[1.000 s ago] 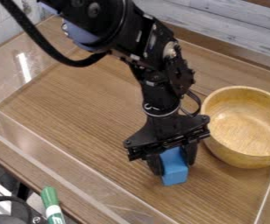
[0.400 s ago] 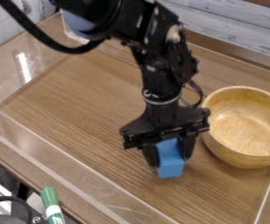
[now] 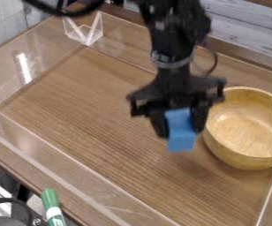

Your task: Put the blue block in the brown bowl

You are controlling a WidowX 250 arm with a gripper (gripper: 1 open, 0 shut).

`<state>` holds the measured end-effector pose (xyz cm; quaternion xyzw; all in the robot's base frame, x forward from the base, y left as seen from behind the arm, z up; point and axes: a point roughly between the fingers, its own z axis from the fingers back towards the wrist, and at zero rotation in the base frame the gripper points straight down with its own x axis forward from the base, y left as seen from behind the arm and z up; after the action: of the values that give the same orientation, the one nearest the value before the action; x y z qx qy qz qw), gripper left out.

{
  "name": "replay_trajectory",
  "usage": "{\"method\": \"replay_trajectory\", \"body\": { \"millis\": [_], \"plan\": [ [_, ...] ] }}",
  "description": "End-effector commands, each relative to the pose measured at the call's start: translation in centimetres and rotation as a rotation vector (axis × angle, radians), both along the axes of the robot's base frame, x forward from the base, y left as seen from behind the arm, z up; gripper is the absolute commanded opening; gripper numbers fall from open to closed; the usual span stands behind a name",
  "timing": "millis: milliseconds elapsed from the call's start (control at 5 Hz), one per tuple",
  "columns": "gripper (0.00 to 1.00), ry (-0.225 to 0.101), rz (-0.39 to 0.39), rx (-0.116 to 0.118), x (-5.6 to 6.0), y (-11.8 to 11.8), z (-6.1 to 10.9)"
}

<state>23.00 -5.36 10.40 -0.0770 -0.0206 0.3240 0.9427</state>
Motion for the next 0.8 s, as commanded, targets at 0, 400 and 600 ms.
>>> {"method": "replay_trajectory", "body": {
  "millis": [0, 400, 600],
  "plan": [
    [0.0, -0.091, -0.042, -0.029, 2.7, 1.4, 4.0],
    [0.0, -0.154, -0.108, -0.065, 5.6, 4.0, 7.7],
    [0.0, -0.179, -0.202, -0.066, 4.1, 3.6, 8.3]
  ]
}}
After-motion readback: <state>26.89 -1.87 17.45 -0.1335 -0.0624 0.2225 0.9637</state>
